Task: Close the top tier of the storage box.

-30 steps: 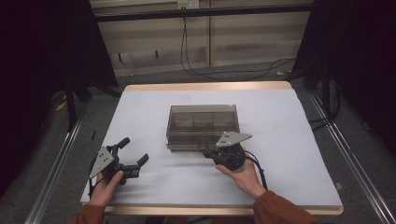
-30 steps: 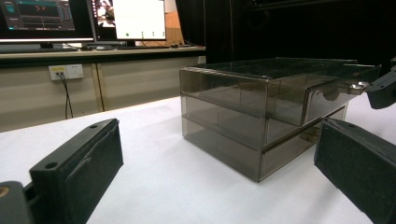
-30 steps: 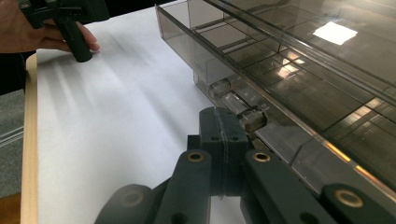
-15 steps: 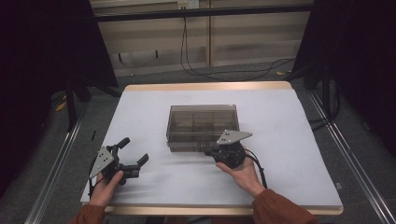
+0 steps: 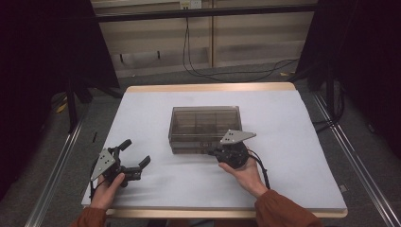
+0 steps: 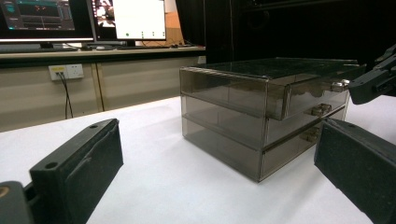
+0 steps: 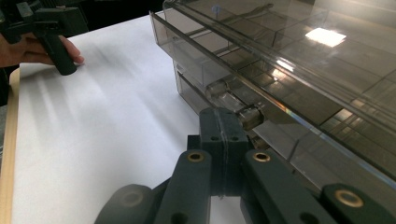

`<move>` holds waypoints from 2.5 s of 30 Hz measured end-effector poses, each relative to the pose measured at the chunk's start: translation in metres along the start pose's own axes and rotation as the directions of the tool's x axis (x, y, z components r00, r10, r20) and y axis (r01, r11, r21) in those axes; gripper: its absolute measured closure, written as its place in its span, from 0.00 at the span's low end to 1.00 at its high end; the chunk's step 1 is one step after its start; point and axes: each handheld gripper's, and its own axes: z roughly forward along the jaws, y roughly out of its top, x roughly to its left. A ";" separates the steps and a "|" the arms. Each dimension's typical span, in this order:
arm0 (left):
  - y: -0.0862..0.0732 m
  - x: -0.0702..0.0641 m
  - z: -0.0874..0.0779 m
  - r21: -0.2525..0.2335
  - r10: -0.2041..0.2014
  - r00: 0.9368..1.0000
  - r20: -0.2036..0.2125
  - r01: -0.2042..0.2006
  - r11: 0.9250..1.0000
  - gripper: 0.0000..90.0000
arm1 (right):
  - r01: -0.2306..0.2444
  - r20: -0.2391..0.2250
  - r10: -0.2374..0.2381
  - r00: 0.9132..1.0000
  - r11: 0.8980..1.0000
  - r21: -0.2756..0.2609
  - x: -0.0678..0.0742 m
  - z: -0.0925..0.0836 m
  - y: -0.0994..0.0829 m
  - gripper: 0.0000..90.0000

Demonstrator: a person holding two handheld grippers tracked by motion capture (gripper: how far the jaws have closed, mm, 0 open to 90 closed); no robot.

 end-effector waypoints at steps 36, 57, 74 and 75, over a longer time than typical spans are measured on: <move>0.000 0.000 0.000 -0.001 0.002 1.000 -0.001 -0.002 1.000 0.01 | -0.011 0.038 0.012 0.999 1.000 -0.027 -0.008 0.006 0.001 0.99; 0.000 0.000 0.000 0.000 0.002 1.000 -0.002 -0.002 1.000 0.01 | -0.071 0.005 0.071 0.997 0.997 -0.007 -0.008 -0.043 -0.012 0.50; 0.000 0.000 0.000 0.001 0.001 1.000 -0.005 -0.001 1.000 0.01 | -0.149 0.138 0.153 0.979 0.988 -0.040 -0.028 -0.110 -0.041 0.18; 0.000 0.000 0.000 0.002 0.001 1.000 -0.005 -0.001 1.000 0.01 | -0.158 0.144 0.162 0.976 0.987 -0.040 -0.029 -0.114 -0.043 0.17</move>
